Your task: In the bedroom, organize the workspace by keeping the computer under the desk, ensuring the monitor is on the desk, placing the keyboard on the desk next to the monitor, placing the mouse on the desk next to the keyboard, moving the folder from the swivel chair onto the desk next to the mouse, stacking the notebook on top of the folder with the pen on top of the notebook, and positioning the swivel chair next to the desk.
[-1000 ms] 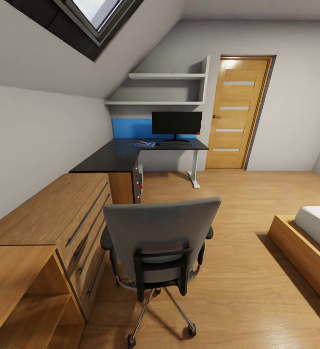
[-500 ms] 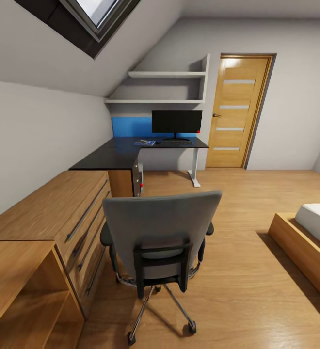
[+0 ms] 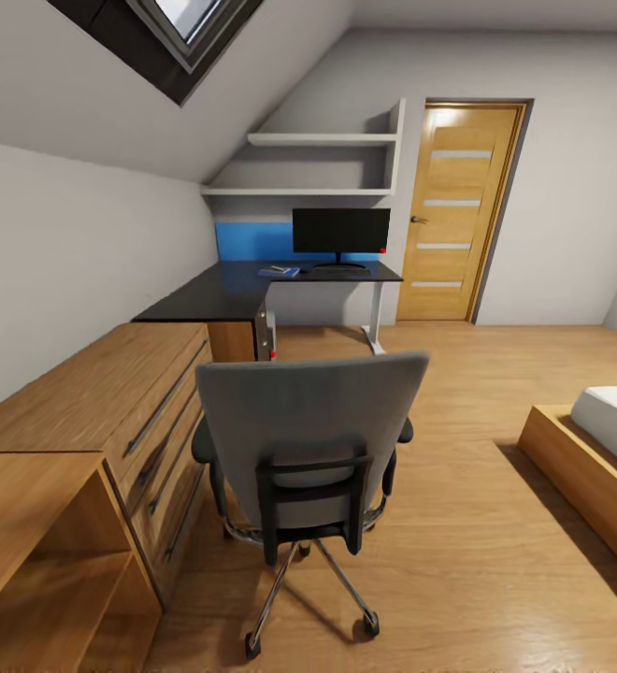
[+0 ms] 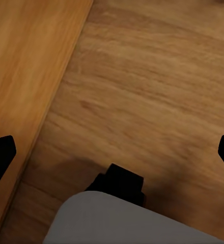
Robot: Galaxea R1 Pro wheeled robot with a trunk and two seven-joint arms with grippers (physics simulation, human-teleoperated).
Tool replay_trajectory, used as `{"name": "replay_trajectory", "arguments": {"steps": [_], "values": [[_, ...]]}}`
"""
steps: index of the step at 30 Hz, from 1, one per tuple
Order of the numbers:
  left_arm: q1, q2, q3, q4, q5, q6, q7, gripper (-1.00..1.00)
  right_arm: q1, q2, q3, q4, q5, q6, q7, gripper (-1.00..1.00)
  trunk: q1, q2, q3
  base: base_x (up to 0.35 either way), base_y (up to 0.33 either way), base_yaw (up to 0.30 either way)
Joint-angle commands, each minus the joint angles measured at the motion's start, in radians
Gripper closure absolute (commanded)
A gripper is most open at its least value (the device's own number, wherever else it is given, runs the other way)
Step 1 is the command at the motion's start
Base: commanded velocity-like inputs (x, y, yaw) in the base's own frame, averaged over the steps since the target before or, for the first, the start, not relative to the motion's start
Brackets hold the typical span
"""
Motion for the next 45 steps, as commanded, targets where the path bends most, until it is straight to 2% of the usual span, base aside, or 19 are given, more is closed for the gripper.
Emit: {"name": "replay_trajectory", "arguments": {"steps": [1, 15, 18, 19, 21, 22, 23, 24, 25, 26, 27, 28, 29, 30, 32, 35, 38, 39, 45], "values": [[-0.001, 0.000, -0.006, 0.000, 0.006, -0.003, 0.005, -1.00, 0.000, 0.001, 0.009, 0.001, -0.001, -0.001, -0.008, -1.00, 0.004, -0.008, -0.004, 0.000, 0.000, 0.000], [-0.001, 0.002, -0.005, 0.000, 0.006, 0.001, 0.006, -1.00, 0.000, 0.000, 0.008, -0.001, 0.000, -0.002, -0.009, -1.00, 0.057, -0.106, -0.048, 0.000, 0.000, 0.000], [-0.006, 0.005, -0.005, -0.035, 0.007, 0.010, 0.007, -1.00, 0.000, -0.009, 0.004, -0.003, 0.000, -0.005, -0.008, -1.00, 0.069, -0.127, -0.057, 0.000, 0.000, 0.000], [-0.017, 0.006, -0.004, -0.105, 0.009, 0.024, 0.009, -1.00, 0.000, -0.031, 0.002, -0.014, -0.001, -0.007, -0.007, -1.00, 0.073, -0.134, -0.061, 0.000, 0.000, 0.000], [-0.021, 0.006, -0.004, -0.144, 0.009, 0.044, 0.010, -1.00, -0.002, -0.044, 0.001, -0.027, -0.001, -0.007, -0.008, -1.00, 0.080, -0.148, -0.067, 0.000, 0.000, 0.000], [-0.038, 0.006, -0.004, -0.225, 0.008, 0.112, 0.011, -1.00, -0.009, -0.067, -0.001, -0.069, -0.004, -0.001, -0.010, -1.00, 0.084, -0.155, -0.070, 0.000, 0.000, 0.000], [-0.070, 0.004, -0.004, -0.278, 0.008, 0.179, 0.011, -1.00, -0.030, -0.086, -0.002, -0.095, -0.009, 0.007, -0.013, -1.00, 0.088, -0.162, -0.073, 0.000, 0.000, 0.000], [-0.083, 0.004, -0.003, -0.293, 0.007, 0.202, 0.011, -1.00, -0.042, -0.093, -0.003, -0.101, -0.013, 0.013, -0.015, -1.00, 0.092, -0.169, -0.076, 0.000, 0.000, 0.000], [-0.133, 0.003, -0.003, -0.325, 0.007, 0.269, 0.012, -1.00, -0.088, -0.108, -0.005, -0.113, -0.030, 0.045, -0.020, -1.00, 0.096, -0.176, -0.079, 0.000, 0.000, 0.000], [-0.154, 0.003, -0.003, -0.332, 0.008, 0.292, 0.013, -1.00, -0.105, -0.112, -0.005, -0.115, -0.037, 0.062, -0.021, -1.00, 0.100, -0.183, -0.083, 0.000, 0.000, 0.000], [-0.201, 0.003, -0.003, -0.341, 0.008, 0.335, 0.013, -1.00, -0.143, -0.117, -0.006, -0.119, -0.051, 0.102, -0.022, -1.00, 0.103, -0.190, -0.086, 0.000, 0.000, 0.000], [-0.201, 0.003, -0.003, -0.341, 0.008, 0.335, 0.013, -1.00, -0.143, -0.117, -0.006, -0.119, -0.051, 0.102, -0.022, -1.00, 0.107, -0.197, -0.089, 0.000, 0.000, 0.000], [-0.274, 0.003, -0.003, -0.347, 0.010, 0.399, 0.015, -1.00, -0.204, -0.124, -0.006, -0.121, -0.065, 0.191, -0.022, -1.00, 0.111, -0.204, -0.092, 0.000, 0.000, 0.000], [-0.295, 0.003, -0.003, -0.348, 0.010, 0.416, 0.017, -1.00, -0.224, -0.127, -0.006, -0.122, -0.068, 0.222, -0.021, -1.00, 0.115, -0.211, -0.095, 0.000, 0.000, 0.000], [-0.363, 0.003, -0.003, -0.350, 0.012, 0.473, 0.024, -1.00, -0.300, -0.137, -0.007, -0.125, -0.074, 0.336, -0.017, -1.00, 0.123, -0.225, -0.101, 0.000, 0.000, 0.000], [-0.420, -0.003, -0.001, -0.351, 0.015, 0.522, 0.028, -1.00, -0.381, -0.143, -0.007, -0.128, -0.077, 0.418, -0.016, -1.00, 0.134, -0.246, -0.111, 0.000, 0.000, 0.000], [-0.442, -0.019, 0.000, -0.352, 0.026, 0.537, 0.030, -1.00, -0.430, -0.150, -0.007, -0.127, -0.077, 0.440, -0.016, -1.00, 0.146, -0.267, -0.120, 0.000, 0.000, 0.000], [-0.455, -0.031, 0.000, -0.352, 0.054, 0.543, 0.031, -1.00, -0.465, -0.162, -0.007, -0.129, -0.079, 0.448, -0.015, -1.00, 0.149, -0.274, -0.123, 0.000, 0.000, 0.000], [-0.461, -0.033, 0.000, -0.351, 0.104, 0.544, 0.030, -1.00, -0.504, -0.165, -0.007, -0.132, -0.081, 0.452, -0.015, -1.00, 0.172, -0.316, -0.142, 0.000, 0.000, 0.000]]}}
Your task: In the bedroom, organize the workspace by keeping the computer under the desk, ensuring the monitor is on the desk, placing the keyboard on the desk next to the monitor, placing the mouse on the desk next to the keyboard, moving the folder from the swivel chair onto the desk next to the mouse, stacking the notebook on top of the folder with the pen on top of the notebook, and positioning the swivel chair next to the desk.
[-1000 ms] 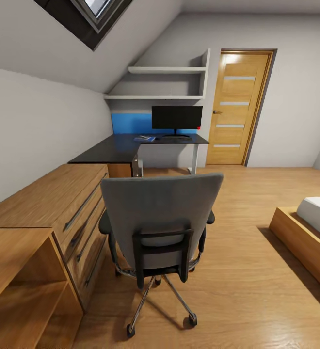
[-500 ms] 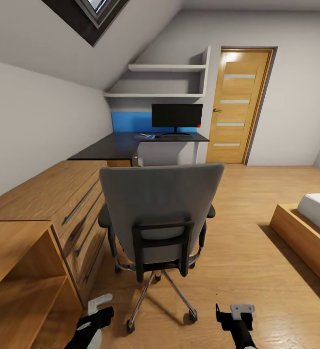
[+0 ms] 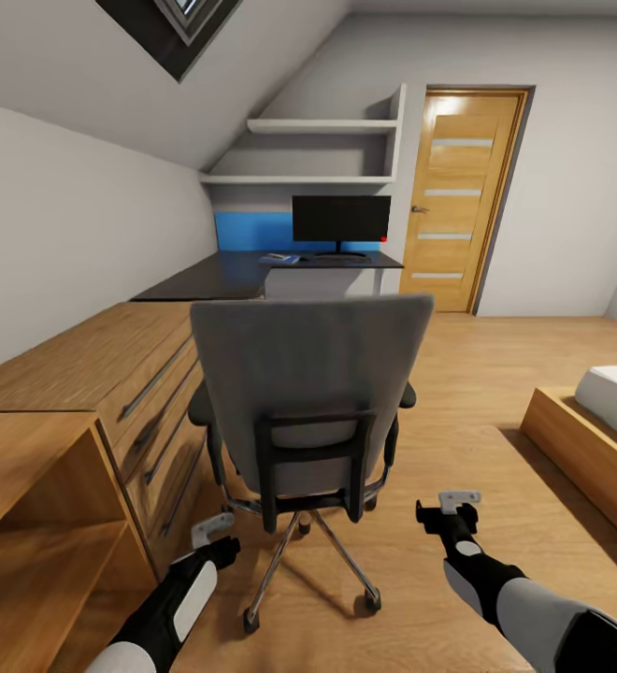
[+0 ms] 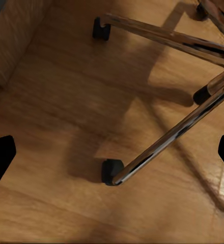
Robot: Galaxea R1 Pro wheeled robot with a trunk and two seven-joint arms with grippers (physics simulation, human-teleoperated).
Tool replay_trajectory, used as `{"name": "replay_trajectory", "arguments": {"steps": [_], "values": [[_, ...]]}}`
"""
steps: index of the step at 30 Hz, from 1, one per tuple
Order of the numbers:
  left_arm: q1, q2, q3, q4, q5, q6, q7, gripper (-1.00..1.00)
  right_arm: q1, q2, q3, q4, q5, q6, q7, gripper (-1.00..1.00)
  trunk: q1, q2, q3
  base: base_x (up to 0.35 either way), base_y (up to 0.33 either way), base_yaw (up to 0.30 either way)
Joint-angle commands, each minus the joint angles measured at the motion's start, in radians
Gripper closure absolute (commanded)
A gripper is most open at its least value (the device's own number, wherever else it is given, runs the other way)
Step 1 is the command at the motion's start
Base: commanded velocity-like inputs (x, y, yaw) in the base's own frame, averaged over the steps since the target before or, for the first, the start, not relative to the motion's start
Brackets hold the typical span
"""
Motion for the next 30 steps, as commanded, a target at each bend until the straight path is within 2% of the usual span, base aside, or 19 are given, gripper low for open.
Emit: {"name": "replay_trajectory", "arguments": {"steps": [1, 4, 7, 13, 20, 30], "values": [[0.000, 0.001, -0.005, -0.002, 0.017, 0.002, 0.009, -1.00, -0.002, 0.000, 0.009, -0.003, -0.007, -0.001, -0.005, -1.00, 0.004, -0.008, -0.004, 0.000, 0.000, 0.000], [0.000, 0.001, -0.001, -0.001, 0.050, -0.002, 0.007, -1.00, -0.006, 0.009, 0.013, -0.006, -0.008, -0.001, -0.005, -1.00, 0.015, -0.029, -0.014, 0.000, 0.000, 0.000], [0.000, 0.001, 0.001, 0.000, 0.064, -0.005, 0.006, -1.00, -0.008, 0.024, 0.013, -0.007, -0.008, -0.002, -0.003, -1.00, 0.027, -0.050, -0.023, 0.000, 0.000, 0.000], [0.000, 0.001, 0.002, 0.000, 0.067, -0.006, 0.006, -1.00, -0.008, 0.033, 0.019, -0.008, -0.008, -0.005, 0.027, -1.00, 0.050, -0.092, -0.042, 0.000, 0.000, 0.000], [-0.001, -0.001, -0.007, 0.000, 0.063, -0.007, 0.002, -1.00, -0.008, 0.038, 0.015, -0.005, -0.006, -0.007, 0.197, -1.00, 0.073, -0.134, -0.064, 0.000, 0.000, 0.000], [0.000, 0.000, -0.009, -0.002, 0.057, -0.013, 0.000, -1.00, -0.008, 0.040, 0.017, -0.004, -0.006, -0.008, 0.223, -1.00, 0.074, -0.135, -0.068, 0.000, 0.000, 0.000]]}}
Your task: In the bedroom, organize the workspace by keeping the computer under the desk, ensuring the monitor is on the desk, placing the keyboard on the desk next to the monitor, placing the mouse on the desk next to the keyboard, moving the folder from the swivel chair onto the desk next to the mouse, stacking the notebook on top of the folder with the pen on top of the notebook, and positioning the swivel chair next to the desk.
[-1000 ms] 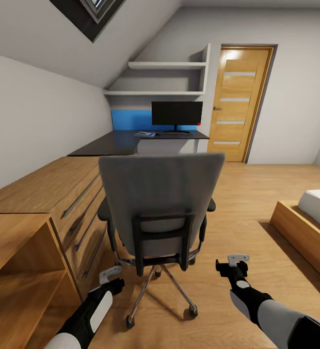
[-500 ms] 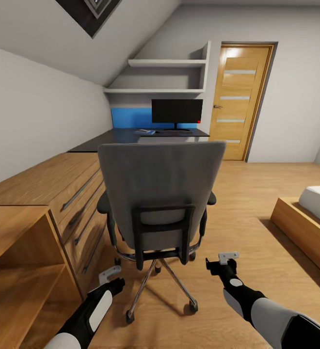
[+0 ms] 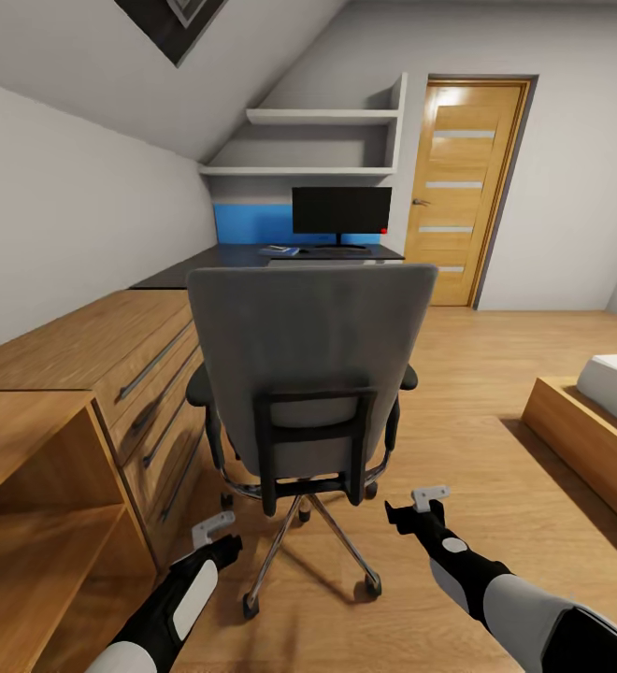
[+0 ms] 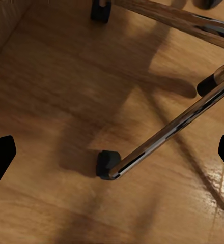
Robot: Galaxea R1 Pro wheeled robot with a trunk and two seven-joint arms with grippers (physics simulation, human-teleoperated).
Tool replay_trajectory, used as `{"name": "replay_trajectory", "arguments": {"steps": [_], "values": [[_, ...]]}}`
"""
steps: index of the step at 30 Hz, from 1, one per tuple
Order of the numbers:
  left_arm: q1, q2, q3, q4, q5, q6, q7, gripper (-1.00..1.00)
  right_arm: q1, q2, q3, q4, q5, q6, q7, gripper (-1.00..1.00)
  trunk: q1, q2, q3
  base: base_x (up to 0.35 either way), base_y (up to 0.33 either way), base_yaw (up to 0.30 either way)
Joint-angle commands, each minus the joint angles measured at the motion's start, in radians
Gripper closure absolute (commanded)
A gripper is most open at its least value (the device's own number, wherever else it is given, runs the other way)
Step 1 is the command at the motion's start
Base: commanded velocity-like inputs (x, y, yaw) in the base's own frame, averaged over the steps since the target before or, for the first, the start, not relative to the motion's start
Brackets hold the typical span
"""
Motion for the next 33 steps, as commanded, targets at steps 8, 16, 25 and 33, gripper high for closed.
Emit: {"name": "replay_trajectory", "arguments": {"steps": [8, 16, 25, 33], "values": [[-0.001, -0.001, -0.006, -0.013, 0.011, -0.014, 0.011, -1.00, 0.000, 0.001, 0.009, -0.002, -0.008, -0.007, -0.001, -1.00, 0.000, 0.000, -0.001, 0.000, 0.000, 0.000], [-0.001, -0.003, -0.006, -0.038, 0.010, -0.016, 0.006, -1.00, 0.000, 0.003, 0.010, -0.002, -0.004, -0.015, -0.001, -1.00, 0.000, 0.000, -0.001, 0.117, 0.000, 0.000], [-0.001, -0.003, -0.006, -0.038, 0.009, -0.016, 0.007, -1.00, 0.000, 0.003, 0.011, -0.001, -0.004, -0.046, 0.001, -1.00, 0.000, 0.000, -0.001, 0.150, 0.000, 0.000], [-0.001, -0.002, -0.006, -0.038, 0.009, -0.016, 0.008, -1.00, 0.000, 0.003, 0.011, -0.002, -0.004, -0.047, 0.001, -1.00, 0.000, 0.000, -0.001, 0.191, 0.000, 0.000]]}}
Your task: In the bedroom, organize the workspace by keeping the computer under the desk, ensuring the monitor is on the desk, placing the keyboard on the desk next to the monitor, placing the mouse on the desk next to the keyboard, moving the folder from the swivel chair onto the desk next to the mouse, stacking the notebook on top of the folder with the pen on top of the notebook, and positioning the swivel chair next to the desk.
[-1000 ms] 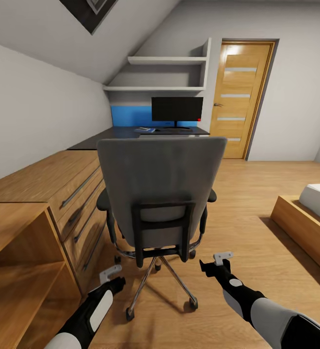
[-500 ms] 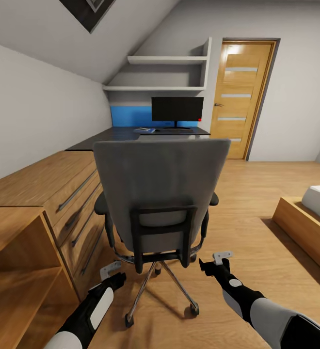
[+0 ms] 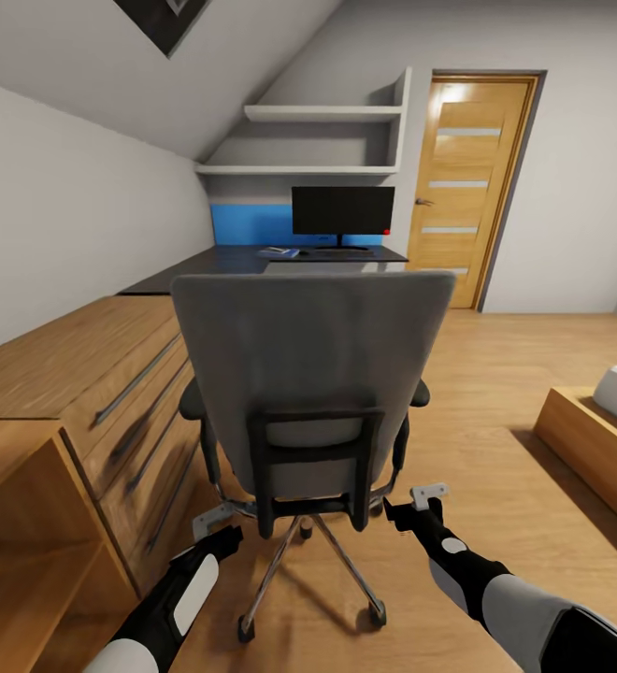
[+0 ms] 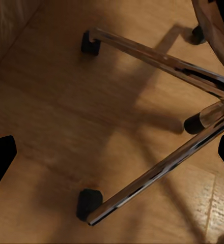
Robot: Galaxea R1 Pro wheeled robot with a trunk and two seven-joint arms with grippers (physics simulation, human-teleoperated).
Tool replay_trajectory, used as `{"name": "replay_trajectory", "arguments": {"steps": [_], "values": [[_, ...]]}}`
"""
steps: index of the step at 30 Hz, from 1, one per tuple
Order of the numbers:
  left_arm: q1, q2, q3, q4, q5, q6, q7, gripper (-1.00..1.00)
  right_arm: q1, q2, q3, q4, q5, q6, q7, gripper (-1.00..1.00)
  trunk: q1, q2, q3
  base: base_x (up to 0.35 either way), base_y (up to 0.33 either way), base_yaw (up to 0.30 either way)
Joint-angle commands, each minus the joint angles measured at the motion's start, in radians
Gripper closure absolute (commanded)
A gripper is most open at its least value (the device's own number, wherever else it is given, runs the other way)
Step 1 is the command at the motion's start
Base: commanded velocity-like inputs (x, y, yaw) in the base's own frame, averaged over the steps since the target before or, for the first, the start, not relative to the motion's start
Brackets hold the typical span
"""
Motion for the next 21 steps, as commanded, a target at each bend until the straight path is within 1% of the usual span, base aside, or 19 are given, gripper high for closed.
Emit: {"name": "replay_trajectory", "arguments": {"steps": [1, 8, 13, 21], "values": [[0.000, 0.001, -0.005, -0.002, 0.010, 0.002, 0.007, -1.00, 0.000, 0.000, 0.012, -0.001, -0.007, -0.002, 0.000, -1.00, 0.000, 0.000, -0.001, 0.305, 0.000, 0.000], [0.000, 0.000, -0.005, -0.004, 0.010, 0.002, 0.010, -1.00, 0.000, -0.001, 0.012, -0.001, -0.008, -0.002, 0.000, -1.00, 0.000, 0.000, 0.000, 0.275, -0.021, -0.009], [0.000, -0.001, -0.005, -0.004, 0.010, 0.002, 0.010, -1.00, 0.000, -0.001, 0.012, 0.000, -0.008, -0.002, 0.000, -1.00, 0.000, 0.000, 0.002, 0.261, -0.142, -0.051], [0.000, -0.002, -0.005, -0.008, 0.010, 0.002, 0.010, -1.00, 0.000, -0.001, 0.012, 0.001, -0.008, -0.002, 0.000, -1.00, 0.000, 0.000, 0.002, 0.265, -0.169, -0.006]]}}
